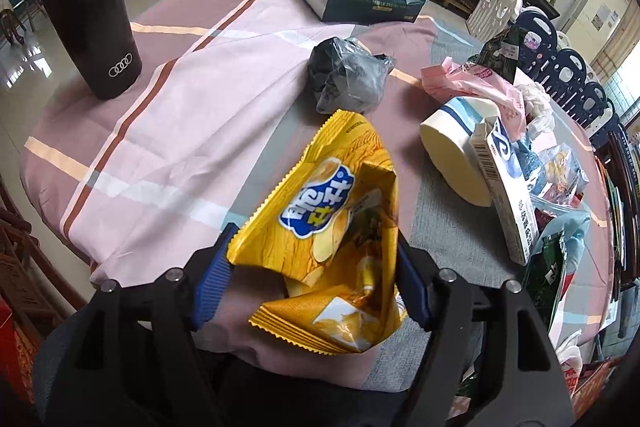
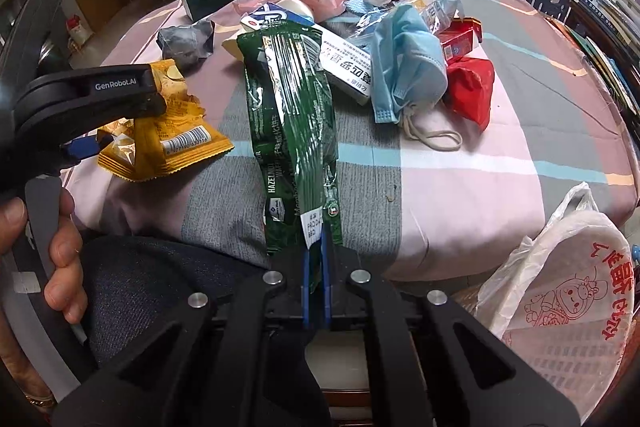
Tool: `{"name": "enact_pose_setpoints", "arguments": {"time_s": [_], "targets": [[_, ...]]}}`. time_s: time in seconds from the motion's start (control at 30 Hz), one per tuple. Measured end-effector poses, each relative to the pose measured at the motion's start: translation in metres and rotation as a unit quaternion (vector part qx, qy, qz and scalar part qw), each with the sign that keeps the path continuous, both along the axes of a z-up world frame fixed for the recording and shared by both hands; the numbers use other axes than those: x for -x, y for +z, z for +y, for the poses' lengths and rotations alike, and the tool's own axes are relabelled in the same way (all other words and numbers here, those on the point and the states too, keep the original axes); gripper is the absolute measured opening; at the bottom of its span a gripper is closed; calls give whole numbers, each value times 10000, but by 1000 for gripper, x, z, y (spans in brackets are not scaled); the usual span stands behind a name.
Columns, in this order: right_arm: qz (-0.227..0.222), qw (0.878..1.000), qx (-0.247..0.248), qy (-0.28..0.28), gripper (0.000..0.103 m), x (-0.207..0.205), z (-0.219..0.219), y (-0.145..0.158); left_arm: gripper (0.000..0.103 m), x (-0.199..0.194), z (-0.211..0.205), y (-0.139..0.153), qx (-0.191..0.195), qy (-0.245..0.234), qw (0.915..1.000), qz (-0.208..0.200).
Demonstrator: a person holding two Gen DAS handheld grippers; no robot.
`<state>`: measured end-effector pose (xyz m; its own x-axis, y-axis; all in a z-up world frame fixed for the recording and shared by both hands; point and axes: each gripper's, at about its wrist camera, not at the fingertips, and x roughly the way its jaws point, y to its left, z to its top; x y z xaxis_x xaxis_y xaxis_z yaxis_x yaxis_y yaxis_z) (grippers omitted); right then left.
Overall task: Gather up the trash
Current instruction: 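Carry the green bag into the basket and open the right tool while the left lifts the yellow bag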
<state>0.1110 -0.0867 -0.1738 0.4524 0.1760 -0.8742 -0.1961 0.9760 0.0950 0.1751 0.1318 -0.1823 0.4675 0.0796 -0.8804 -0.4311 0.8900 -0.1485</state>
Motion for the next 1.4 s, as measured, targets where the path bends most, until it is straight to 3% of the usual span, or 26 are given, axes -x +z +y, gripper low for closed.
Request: {"name": "enact_pose_setpoints", "arguments": {"time_s": [0.17, 0.33, 0.7, 0.93, 1.27, 1.4], "targets": [[29, 10000, 28, -7, 6, 1, 0, -2, 72, -2, -6, -1, -131, -127, 9998, 69], [11, 10000, 31, -24, 6, 1, 0, -3, 59, -1, -9, 0, -91, -282, 9996, -23], [-237, 9996, -49, -169, 6, 3, -8, 8, 58, 11, 1, 9, -1, -6, 9994, -358], [-657, 9972, -199, -305, 6, 5, -18, 33, 58, 13, 1, 10, -1, 35, 9993, -383], [-594, 9968, -407, -342, 6, 5, -25, 41, 58, 13, 1, 10, -48, 60, 9994, -351], [-741, 9952, -556, -311, 6, 8, -32, 59, 58, 12, 1, 10, -96, 80, 9994, -334]]}}
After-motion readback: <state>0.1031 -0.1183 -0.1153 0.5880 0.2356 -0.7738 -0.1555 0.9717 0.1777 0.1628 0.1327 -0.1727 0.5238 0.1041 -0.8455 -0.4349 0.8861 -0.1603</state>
